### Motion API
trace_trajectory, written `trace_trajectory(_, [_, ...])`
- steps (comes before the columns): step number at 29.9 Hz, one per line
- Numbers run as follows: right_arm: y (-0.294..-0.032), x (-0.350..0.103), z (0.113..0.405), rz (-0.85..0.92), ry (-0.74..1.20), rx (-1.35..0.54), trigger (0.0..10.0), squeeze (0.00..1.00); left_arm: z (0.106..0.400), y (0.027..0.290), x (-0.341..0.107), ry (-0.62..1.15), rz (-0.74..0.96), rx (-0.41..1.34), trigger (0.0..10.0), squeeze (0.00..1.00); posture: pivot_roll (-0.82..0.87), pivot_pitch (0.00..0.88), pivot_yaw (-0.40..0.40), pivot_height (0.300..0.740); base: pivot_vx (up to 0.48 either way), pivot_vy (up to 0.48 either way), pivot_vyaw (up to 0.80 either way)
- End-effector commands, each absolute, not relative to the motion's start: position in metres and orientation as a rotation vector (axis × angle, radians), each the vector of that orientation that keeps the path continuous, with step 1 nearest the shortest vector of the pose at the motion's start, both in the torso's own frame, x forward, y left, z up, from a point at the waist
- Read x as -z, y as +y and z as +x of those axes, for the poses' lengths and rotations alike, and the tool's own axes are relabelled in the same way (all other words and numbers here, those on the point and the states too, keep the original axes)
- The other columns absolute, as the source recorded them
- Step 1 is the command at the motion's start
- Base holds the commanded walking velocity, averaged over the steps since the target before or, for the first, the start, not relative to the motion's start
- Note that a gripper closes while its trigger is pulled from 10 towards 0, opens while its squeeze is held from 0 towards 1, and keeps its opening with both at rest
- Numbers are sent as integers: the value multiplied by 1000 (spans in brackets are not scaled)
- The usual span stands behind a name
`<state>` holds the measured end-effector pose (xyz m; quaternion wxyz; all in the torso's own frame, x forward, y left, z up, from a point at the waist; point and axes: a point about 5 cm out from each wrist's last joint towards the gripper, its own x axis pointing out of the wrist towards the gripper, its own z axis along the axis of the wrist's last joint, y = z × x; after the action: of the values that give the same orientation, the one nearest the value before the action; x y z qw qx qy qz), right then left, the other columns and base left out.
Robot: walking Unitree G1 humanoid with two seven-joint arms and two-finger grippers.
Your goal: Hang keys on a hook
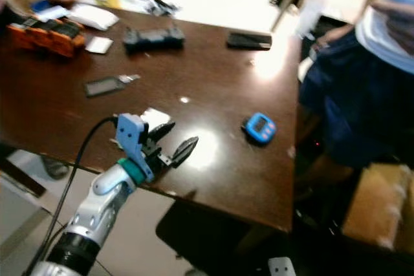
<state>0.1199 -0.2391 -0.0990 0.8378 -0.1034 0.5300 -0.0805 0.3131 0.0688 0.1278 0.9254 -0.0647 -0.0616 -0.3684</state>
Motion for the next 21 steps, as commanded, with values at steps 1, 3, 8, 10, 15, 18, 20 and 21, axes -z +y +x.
trace_trajectory(1, [-235,99,124,-209,1113,169,10000,0,311,72,-119,-89,-118,740,10000,0,-47,65,86,740,0,0,0])
trace_trajectory(3, [-235,99,124,-208,1113,169,10000,0,310,72,-119,-87,-118,734,10000,0,-44,64,83,740,0,0,0])
trace_trajectory(8, [-234,99,125,-211,1110,161,10000,0,310,71,-116,-79,-101,705,10000,0,-44,65,74,740,0,0,0])
trace_trajectory(10, [-234,99,125,-214,1109,158,10000,0,311,71,-115,-75,-91,692,10000,0,-43,68,68,740,0,0,0])
trace_trajectory(15, [-235,98,126,-221,1108,152,10000,0,320,77,-121,-97,-82,566,10000,0,-54,64,71,740,0,0,0])
trace_trajectory(18, [-235,98,126,-221,1108,152,10000,0,323,80,-122,-100,-91,534,10000,0,-54,64,71,740,0,0,0])
trace_trajectory(20, [-236,98,125,-219,1108,155,10000,0,327,93,-123,-93,-76,446,10000,0,-56,66,77,740,0,0,0])
trace_trajectory(21, [-236,98,125,-219,1108,155,10000,0,327,93,-123,-93,-76,446,10000,0,-56,66,77,740,0,0,0])
